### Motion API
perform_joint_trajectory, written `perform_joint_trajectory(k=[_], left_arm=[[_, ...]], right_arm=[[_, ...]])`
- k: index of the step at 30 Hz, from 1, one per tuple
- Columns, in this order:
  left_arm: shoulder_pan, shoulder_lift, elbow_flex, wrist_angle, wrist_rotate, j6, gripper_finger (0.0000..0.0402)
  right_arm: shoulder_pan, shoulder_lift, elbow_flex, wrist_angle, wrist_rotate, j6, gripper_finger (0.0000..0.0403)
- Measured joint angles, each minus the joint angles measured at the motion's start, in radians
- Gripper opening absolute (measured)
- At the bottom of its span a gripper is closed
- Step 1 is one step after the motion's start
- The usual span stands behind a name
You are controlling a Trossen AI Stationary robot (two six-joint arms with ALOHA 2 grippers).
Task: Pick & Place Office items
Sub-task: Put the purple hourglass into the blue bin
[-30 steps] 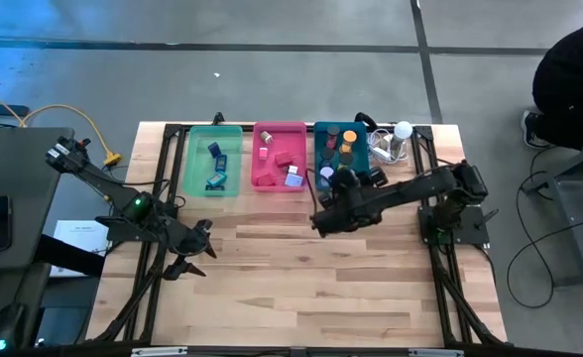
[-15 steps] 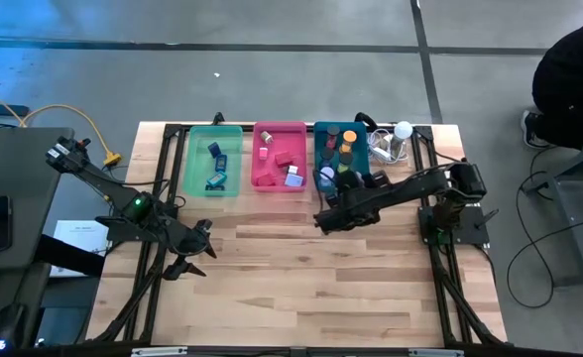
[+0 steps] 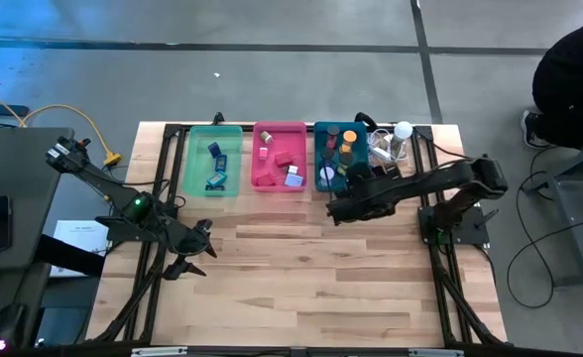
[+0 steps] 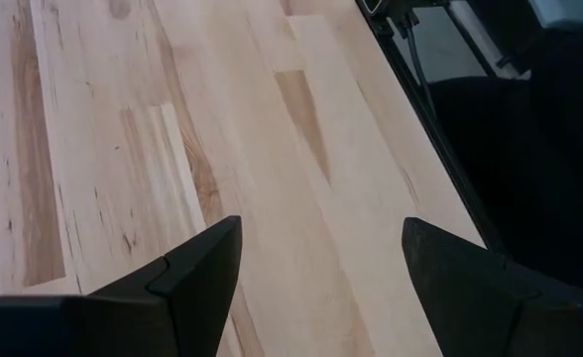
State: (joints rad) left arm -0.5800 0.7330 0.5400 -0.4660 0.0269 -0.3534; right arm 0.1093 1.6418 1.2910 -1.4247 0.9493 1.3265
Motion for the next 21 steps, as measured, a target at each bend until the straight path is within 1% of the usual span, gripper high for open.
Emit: perform_joint_trajectory(k=[5,9,12,21], left_arm=[[0.013,0.0,0.0,0.011,-0.003,0.045,0.0271],[0.036,0.0,0.0,0.014,-0.003,0.05,0.0271],[0.047,0.0,0.0,0.014,-0.002,0.049,0.0271],[0.047,0.0,0.0,0.014,0.05,0.046,0.0271]], right_arm=[[-0.012,-0.048,0.0,0.115,0.013,-0.095,0.0188],[-0.038,-0.049,0.0,0.209,0.013,-0.168,0.0177],[-0.052,-0.048,-0.01,0.279,0.015,-0.2,0.0177],[-0.078,-0.043,-0.166,0.504,0.01,-0.209,0.0184]])
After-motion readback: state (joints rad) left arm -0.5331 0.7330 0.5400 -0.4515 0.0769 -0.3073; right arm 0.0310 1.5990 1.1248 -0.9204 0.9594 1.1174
